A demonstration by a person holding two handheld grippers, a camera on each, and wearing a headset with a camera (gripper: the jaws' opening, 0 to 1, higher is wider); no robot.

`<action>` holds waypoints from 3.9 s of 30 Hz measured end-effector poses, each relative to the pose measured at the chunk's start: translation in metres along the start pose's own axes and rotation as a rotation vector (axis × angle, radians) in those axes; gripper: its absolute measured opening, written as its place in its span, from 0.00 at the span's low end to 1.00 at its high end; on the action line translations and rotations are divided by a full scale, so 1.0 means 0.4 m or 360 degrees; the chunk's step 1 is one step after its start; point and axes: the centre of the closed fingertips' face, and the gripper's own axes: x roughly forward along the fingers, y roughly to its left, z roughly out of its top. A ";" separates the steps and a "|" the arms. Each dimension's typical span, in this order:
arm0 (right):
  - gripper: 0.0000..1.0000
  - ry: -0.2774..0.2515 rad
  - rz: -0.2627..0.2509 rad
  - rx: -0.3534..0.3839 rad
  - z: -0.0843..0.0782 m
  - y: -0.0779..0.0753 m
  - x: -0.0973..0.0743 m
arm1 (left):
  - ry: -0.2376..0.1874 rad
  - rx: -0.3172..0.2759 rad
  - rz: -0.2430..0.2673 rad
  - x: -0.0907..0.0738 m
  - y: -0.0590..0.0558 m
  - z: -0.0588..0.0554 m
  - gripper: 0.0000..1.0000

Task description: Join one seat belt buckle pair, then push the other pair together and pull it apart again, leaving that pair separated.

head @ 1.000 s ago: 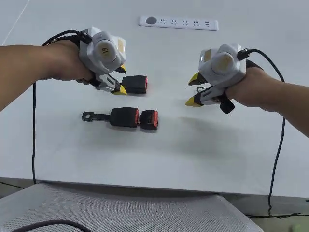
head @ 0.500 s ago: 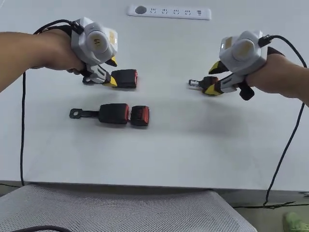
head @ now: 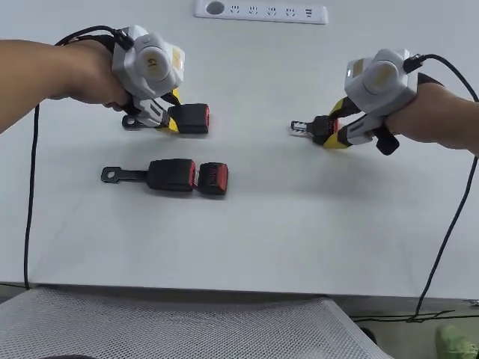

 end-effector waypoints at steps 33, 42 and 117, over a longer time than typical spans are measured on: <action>0.35 0.0000 0.0101 -0.0041 -0.009 -0.006 0.011 | 0.0045 0.0051 -0.0058 0.024 -0.010 -0.021 0.30; 0.35 0.0010 0.0079 -0.0050 -0.006 -0.004 0.010 | 0.0056 0.0048 -0.0054 0.028 -0.006 -0.024 0.31; 0.33 -0.0279 0.0120 -0.0177 0.380 0.054 0.187 | 0.0051 0.0082 -0.0058 0.024 -0.010 -0.030 0.30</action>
